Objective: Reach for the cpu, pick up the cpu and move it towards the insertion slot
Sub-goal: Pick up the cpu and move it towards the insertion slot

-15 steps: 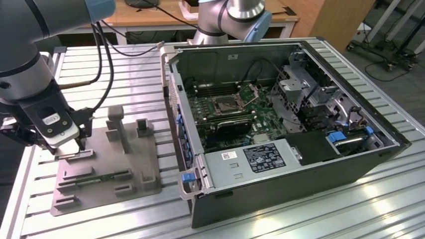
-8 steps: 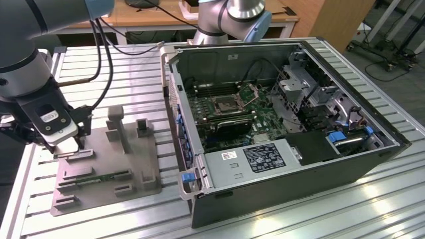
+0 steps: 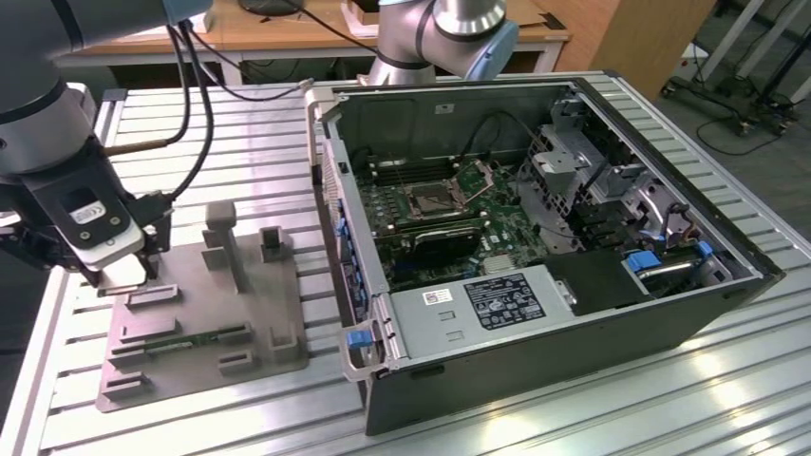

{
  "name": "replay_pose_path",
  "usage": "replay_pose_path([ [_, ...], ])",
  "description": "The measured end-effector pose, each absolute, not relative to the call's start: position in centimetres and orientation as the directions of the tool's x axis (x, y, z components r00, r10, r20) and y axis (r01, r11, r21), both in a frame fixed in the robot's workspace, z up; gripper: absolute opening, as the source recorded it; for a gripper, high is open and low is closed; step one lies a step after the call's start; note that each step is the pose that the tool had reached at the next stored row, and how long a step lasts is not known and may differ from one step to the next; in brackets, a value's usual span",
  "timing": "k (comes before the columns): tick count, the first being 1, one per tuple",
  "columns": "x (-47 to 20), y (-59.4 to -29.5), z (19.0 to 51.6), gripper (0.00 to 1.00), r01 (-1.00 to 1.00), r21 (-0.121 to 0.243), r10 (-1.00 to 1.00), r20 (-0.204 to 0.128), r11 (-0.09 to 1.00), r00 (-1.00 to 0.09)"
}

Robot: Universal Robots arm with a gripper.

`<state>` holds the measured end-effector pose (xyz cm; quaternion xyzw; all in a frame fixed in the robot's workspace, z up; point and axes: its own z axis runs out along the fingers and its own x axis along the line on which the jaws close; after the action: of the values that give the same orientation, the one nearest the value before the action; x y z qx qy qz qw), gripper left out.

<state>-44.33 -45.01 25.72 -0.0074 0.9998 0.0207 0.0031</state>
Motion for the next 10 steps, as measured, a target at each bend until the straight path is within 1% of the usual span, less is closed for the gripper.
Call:
replay_pose_path([
  [10,-44.3,-45.0,27.0,0.55,-0.015,0.041,-0.015,-0.006,0.999,-1.000],
])
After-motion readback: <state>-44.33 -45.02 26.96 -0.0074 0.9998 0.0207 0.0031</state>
